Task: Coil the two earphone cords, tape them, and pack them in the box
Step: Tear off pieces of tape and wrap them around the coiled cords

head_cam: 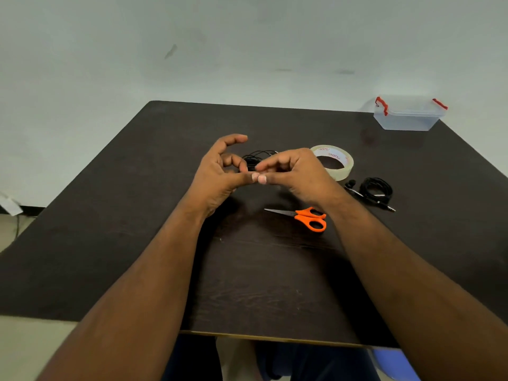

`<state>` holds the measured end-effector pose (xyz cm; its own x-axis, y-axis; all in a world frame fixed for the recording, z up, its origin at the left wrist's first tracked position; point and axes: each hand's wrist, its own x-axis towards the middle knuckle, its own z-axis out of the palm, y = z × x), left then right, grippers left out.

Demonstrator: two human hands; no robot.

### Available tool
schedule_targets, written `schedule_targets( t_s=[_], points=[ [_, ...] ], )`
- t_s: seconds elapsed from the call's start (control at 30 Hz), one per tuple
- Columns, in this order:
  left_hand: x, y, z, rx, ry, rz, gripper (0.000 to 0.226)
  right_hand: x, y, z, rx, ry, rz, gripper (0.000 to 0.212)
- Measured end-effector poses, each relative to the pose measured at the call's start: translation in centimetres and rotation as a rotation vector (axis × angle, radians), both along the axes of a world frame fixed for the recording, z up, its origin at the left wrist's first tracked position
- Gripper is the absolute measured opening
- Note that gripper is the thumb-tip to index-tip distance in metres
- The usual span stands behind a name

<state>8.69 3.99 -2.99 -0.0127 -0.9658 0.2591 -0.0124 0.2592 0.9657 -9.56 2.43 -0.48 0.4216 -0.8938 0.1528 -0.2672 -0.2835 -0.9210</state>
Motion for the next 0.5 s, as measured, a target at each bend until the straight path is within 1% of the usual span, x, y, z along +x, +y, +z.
schedule_targets(
  t_s=[0.07, 0.17, 0.23, 0.27, 0.33, 0.37, 0.43, 0.5],
  points=[
    [0.0, -0.1, 0.1, 0.013, 0.006, -0.016, 0.069, 0.0, -0.7, -0.1, 0.017, -0.021, -0.065, 0.016],
    [0.7, -0.5, 0.2, 0.037, -0.012, -0.024, 0.062, 0.0, -1.3, 0.1, -0.017, -0.036, -0.156, 0.016],
    [1.7, -1.1, -0.1, 0.013, -0.044, 0.071, 0.052, -0.3, -1.7, 0.3, -0.068, -0.112, -0.295, 0.021],
    [2.2, -1.5, -0.5, -0.021, -0.110, 0.152, 0.046, -0.5, -1.8, 0.3, -0.069, -0.184, -0.357, 0.022],
    [3.0, -2.4, -1.5, -0.086, -0.367, 0.299, 0.037, -0.9, -1.8, 0.0, -0.049, -0.309, -0.423, 0.025],
    [3.1, -2.8, -1.9, -0.123, -0.501, 0.327, 0.035, -0.9, -1.7, -0.2, -0.041, -0.344, -0.431, 0.028],
    [3.0, -3.5, -2.6, -0.174, -0.706, 0.311, 0.036, -0.6, -1.5, -0.7, -0.036, -0.375, -0.440, 0.031],
    [2.5, -3.7, -2.4, -0.119, -0.885, 0.322, 0.041, -0.3, -1.5, -0.9, -0.054, -0.385, -0.460, 0.032]
  ],
)
